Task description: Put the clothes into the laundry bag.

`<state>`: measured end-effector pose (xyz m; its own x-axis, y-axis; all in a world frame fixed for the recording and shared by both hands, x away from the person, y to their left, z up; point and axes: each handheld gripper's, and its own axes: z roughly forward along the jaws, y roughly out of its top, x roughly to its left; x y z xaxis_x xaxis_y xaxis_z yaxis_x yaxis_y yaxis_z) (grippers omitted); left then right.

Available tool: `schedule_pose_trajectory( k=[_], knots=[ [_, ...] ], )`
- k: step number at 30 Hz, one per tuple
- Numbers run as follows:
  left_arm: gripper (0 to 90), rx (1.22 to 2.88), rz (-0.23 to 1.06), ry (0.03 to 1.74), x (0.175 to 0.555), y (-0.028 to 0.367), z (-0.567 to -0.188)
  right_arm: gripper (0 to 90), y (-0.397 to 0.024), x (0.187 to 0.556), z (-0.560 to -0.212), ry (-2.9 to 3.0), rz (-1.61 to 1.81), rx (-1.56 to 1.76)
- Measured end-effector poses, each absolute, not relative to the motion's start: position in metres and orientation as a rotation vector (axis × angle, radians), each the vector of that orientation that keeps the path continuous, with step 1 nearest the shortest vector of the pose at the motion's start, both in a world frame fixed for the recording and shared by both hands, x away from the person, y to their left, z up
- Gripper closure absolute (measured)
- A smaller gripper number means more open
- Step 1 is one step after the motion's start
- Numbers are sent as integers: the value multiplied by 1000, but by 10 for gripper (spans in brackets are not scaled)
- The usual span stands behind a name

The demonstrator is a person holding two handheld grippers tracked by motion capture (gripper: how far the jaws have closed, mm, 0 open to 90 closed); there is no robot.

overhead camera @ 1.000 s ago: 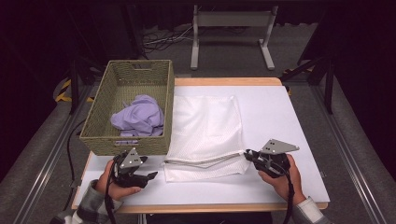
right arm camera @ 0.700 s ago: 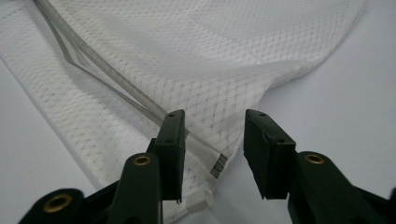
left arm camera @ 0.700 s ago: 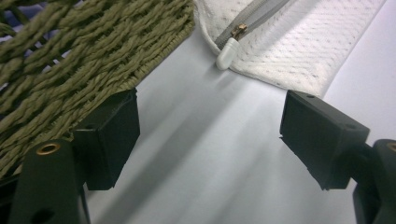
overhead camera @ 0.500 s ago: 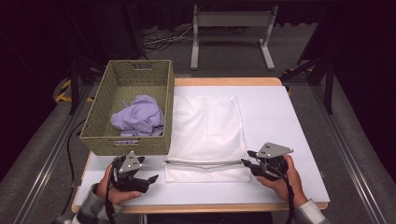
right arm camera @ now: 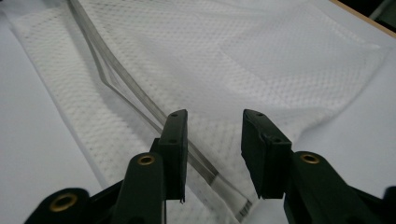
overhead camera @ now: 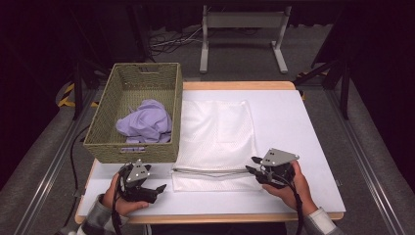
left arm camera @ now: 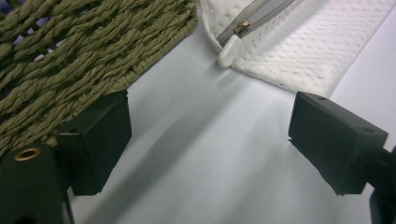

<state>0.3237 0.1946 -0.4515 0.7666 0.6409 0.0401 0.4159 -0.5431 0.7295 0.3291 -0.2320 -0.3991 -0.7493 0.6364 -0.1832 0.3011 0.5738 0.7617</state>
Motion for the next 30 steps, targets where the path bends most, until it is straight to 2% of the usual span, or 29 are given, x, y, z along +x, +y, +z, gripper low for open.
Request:
schedule_pose_trajectory(
  k=[4,10,20,28,30],
  knots=[
    [141,2232,389,782,325,193,-453,576,-217,330,-397,2396,1056,708],
    [141,2237,382,776,326,192,-454,562,-190,331,-399,2443,1038,623],
    [139,2237,367,781,326,192,-454,612,-158,335,-410,2507,952,507],
    [136,2245,349,777,326,192,-455,533,-135,343,-424,2539,813,470],
    [135,2246,348,777,326,192,-455,544,-131,345,-427,2534,765,470]
  ],
)
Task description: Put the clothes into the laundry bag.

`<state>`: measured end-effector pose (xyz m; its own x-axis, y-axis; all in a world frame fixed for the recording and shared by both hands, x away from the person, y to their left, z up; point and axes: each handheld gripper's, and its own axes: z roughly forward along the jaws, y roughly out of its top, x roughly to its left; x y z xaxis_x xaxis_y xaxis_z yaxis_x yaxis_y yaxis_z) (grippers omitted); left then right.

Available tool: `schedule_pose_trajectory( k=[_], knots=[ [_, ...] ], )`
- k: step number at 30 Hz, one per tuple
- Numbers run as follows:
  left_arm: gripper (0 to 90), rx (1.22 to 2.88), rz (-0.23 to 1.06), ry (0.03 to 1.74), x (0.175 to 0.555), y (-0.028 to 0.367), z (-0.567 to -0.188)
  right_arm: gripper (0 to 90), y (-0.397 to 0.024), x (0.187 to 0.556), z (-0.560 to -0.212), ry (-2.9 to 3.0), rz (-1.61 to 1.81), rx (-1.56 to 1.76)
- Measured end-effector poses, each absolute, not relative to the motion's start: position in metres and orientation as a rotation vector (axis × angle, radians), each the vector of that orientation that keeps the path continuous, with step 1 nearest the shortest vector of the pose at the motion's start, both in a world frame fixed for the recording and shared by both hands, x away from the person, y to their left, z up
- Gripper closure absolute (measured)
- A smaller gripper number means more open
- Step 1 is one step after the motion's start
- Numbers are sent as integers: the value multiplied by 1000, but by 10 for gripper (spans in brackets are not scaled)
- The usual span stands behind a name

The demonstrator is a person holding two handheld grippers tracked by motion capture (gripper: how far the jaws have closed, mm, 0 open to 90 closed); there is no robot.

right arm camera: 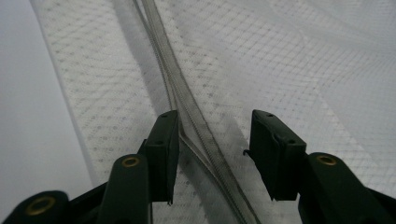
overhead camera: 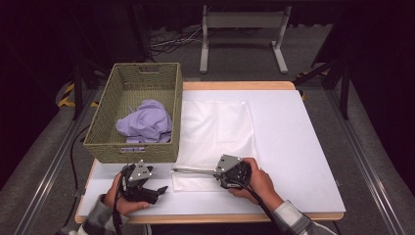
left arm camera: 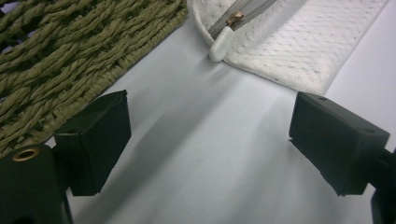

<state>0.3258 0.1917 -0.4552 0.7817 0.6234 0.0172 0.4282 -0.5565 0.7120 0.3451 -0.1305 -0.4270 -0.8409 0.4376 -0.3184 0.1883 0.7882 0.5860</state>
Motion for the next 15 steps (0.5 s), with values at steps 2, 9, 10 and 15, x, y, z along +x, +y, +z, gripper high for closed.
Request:
schedule_pose_trajectory(
  k=[2,9,10,15],
  knots=[
    [135,2248,346,774,326,192,-455,603,-129,347,-428,2542,755,469],
    [136,2252,341,771,326,192,-456,779,-129,349,-425,2551,791,470],
    [135,2254,341,769,326,192,-456,768,-130,349,-423,2548,807,480],
    [134,2257,334,765,326,191,-456,896,-133,347,-418,2533,846,481]
  ],
)
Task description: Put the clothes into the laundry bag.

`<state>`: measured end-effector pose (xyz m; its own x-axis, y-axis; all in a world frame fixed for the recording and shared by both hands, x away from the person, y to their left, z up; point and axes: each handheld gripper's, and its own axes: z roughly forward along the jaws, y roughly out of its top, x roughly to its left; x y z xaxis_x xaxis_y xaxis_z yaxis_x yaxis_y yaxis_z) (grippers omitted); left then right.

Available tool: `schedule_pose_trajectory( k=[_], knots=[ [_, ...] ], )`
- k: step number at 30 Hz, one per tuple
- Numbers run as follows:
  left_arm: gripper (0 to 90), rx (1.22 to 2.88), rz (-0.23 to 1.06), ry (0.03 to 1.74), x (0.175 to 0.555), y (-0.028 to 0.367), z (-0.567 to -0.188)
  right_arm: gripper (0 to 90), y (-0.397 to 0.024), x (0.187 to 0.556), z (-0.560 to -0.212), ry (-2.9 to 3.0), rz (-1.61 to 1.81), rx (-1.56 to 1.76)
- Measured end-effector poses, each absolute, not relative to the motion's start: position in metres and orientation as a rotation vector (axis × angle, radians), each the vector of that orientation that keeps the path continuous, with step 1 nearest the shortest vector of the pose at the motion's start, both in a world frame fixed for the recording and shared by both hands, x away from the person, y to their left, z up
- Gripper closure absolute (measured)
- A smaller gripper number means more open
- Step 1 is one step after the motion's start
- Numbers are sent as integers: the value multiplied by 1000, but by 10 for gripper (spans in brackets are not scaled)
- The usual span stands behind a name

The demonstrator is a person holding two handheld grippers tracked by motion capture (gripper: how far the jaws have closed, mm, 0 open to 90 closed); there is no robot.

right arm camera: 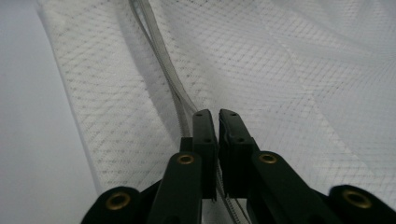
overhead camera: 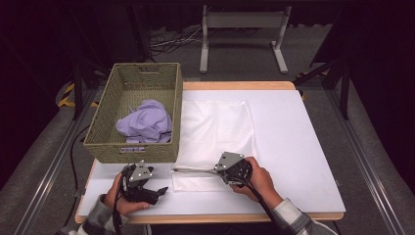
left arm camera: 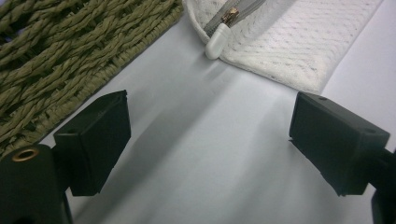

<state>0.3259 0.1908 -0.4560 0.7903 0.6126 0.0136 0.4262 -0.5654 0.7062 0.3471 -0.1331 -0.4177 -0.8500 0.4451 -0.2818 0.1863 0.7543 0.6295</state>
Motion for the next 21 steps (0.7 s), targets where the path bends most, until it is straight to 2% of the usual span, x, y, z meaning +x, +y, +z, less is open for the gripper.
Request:
schedule_pose_trajectory(
  k=[4,6,10,15,21],
  knots=[
    [132,2260,329,759,326,190,-456,889,-133,347,-417,2548,842,466],
    [132,2261,328,758,326,190,-456,766,-134,347,-417,2573,835,466],
    [132,2258,329,761,326,191,-456,739,-134,347,-417,2576,826,471],
    [132,2261,327,758,326,191,-456,626,-133,348,-418,2588,804,464],
    [132,2265,324,756,326,190,-456,656,-130,353,-424,2590,715,481]
  ],
)
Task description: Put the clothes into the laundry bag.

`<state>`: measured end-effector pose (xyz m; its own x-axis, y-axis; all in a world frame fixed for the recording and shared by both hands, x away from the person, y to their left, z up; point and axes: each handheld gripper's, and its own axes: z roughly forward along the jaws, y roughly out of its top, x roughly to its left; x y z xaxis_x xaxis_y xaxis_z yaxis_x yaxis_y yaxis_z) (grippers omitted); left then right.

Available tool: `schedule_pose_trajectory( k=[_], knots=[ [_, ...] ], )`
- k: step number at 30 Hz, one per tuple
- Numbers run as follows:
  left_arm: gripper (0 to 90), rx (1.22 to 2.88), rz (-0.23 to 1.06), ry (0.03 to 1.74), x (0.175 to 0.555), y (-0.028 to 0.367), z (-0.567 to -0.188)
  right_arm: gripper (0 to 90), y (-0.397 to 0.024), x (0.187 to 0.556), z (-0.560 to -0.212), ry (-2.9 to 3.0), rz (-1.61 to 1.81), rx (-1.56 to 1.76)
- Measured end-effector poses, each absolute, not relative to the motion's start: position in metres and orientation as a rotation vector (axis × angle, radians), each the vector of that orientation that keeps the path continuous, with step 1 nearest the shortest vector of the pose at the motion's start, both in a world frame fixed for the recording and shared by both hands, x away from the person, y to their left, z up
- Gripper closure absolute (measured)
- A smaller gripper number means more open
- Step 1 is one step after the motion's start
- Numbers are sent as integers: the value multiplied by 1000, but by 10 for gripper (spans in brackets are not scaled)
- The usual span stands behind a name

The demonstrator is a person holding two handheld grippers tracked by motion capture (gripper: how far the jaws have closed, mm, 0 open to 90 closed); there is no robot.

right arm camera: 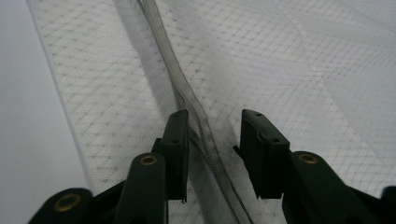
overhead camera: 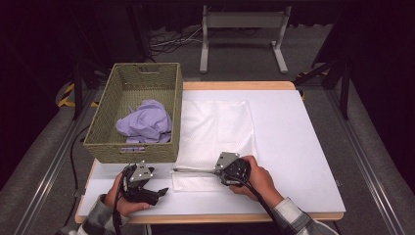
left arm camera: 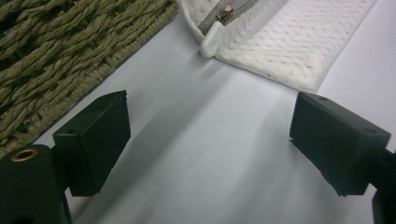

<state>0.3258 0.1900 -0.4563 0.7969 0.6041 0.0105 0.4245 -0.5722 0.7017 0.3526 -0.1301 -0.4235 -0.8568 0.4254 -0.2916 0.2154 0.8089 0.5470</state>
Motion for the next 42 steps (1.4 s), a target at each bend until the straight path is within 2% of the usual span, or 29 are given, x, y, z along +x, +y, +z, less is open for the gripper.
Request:
schedule_pose_trajectory(
  k=[4,8,21,25,31,42],
  knots=[
    [132,2267,322,758,326,189,-457,800,-129,354,-423,2581,723,502],
    [132,2268,324,757,326,190,-457,885,-127,354,-421,2578,712,489],
    [132,2266,319,752,326,190,-456,884,-130,347,-406,2498,772,466],
    [132,2270,317,748,326,189,-456,843,-131,348,-405,2510,773,476],
    [132,2277,314,741,326,189,-457,894,-129,349,-408,2506,757,465],
    [132,2269,321,746,326,188,-455,896,-131,345,-398,2438,811,452]
  ],
)
